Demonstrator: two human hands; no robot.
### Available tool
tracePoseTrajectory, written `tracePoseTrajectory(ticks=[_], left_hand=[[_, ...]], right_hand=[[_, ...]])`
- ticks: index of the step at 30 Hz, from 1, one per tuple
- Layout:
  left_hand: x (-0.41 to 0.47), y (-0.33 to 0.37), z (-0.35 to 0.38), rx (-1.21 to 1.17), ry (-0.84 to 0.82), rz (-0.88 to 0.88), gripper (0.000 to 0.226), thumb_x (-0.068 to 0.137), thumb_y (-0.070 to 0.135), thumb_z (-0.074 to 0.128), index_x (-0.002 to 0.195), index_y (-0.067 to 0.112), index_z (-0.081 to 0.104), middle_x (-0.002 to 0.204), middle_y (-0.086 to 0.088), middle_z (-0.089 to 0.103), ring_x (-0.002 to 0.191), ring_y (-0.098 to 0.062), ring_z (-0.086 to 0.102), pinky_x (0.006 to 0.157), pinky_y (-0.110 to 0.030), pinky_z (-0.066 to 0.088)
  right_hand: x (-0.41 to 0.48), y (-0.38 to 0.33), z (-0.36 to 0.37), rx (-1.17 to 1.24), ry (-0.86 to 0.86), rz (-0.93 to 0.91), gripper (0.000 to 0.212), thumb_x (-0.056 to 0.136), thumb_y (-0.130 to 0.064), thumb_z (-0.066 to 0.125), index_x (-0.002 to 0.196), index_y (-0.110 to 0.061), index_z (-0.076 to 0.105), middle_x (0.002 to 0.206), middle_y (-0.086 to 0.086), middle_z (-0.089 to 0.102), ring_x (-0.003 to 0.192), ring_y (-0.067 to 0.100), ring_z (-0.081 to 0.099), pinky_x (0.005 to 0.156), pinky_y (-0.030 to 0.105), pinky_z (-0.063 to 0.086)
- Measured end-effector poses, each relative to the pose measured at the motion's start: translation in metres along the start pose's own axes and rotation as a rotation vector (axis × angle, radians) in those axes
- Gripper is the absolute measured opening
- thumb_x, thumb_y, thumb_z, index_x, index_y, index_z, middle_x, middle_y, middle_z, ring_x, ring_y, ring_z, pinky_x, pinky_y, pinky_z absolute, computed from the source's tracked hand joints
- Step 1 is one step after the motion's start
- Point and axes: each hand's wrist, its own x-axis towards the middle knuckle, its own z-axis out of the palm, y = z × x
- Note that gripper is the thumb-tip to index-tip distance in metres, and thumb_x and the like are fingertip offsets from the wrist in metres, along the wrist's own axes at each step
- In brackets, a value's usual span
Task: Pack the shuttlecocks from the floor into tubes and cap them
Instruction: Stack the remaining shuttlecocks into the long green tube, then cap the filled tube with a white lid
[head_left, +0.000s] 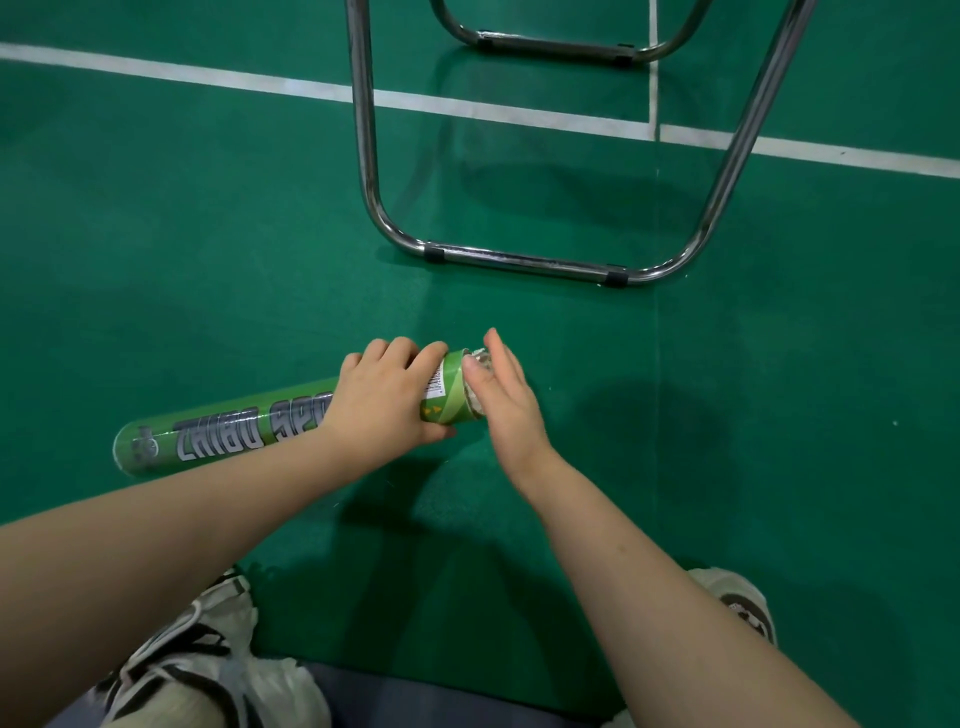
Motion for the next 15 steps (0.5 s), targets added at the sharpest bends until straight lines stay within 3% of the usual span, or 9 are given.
tracePoseTrajectory(ticks=[3,4,7,9,12,15], left_hand=[[0.004,0.002,-0.005,-0.022,0.028,-0.01,0.085,0.062,0.054,0.074,0.133,0.021,0.041,0.115,-0.007,0.051,0.106,-0.03,0.045,0.087,-0.041,0.036],[0.005,0.002,-0.006,-0.028,0.039,-0.011,0.085,0.062,0.054,0.074,0.132,0.021,0.042,0.114,-0.007,0.052,0.106,-0.03,0.045,0.087,-0.041,0.036],[0.007,0.003,-0.009,-0.026,0.061,-0.011,0.085,0.063,0.055,0.073,0.133,0.02,0.042,0.114,-0.007,0.052,0.105,-0.03,0.046,0.086,-0.041,0.036],[0.005,0.006,-0.008,-0.021,0.064,0.013,0.083,0.063,0.052,0.073,0.132,0.017,0.044,0.111,-0.009,0.053,0.102,-0.032,0.048,0.084,-0.042,0.037],[-0.001,0.007,-0.004,-0.017,0.102,0.071,0.08,0.055,0.048,0.075,0.122,0.011,0.054,0.096,-0.013,0.058,0.088,-0.035,0.054,0.073,-0.043,0.042],[-0.006,0.004,0.001,-0.007,0.163,0.093,0.081,0.046,0.048,0.076,0.114,0.011,0.054,0.085,-0.012,0.058,0.074,-0.033,0.056,0.064,-0.042,0.045]], right_hand=[[-0.005,-0.001,-0.003,-0.077,0.306,-0.233,0.036,0.077,-0.042,0.05,0.105,-0.023,0.063,0.105,-0.013,0.058,0.105,0.01,0.053,0.094,0.027,0.04],[-0.006,0.0,-0.004,-0.115,0.331,-0.286,0.029,0.076,-0.043,0.049,0.089,-0.022,0.064,0.088,-0.015,0.059,0.092,0.012,0.055,0.084,0.029,0.043],[-0.008,0.003,-0.002,-0.153,0.214,-0.285,0.039,0.074,-0.05,0.043,0.063,-0.016,0.059,0.055,-0.013,0.05,0.06,0.008,0.045,0.06,0.027,0.037],[-0.008,0.001,0.002,-0.153,0.117,-0.195,0.04,0.07,-0.055,0.045,0.054,-0.019,0.05,0.046,-0.01,0.041,0.052,0.007,0.036,0.054,0.026,0.031],[-0.009,-0.004,0.006,-0.13,0.029,-0.059,0.048,0.07,-0.048,0.052,0.058,-0.002,0.057,0.054,-0.001,0.044,0.056,0.014,0.038,0.057,0.03,0.032],[-0.008,-0.009,0.005,-0.115,-0.092,0.036,0.028,0.066,-0.04,0.055,0.056,-0.014,0.059,0.056,-0.003,0.047,0.059,0.013,0.042,0.059,0.028,0.034]])
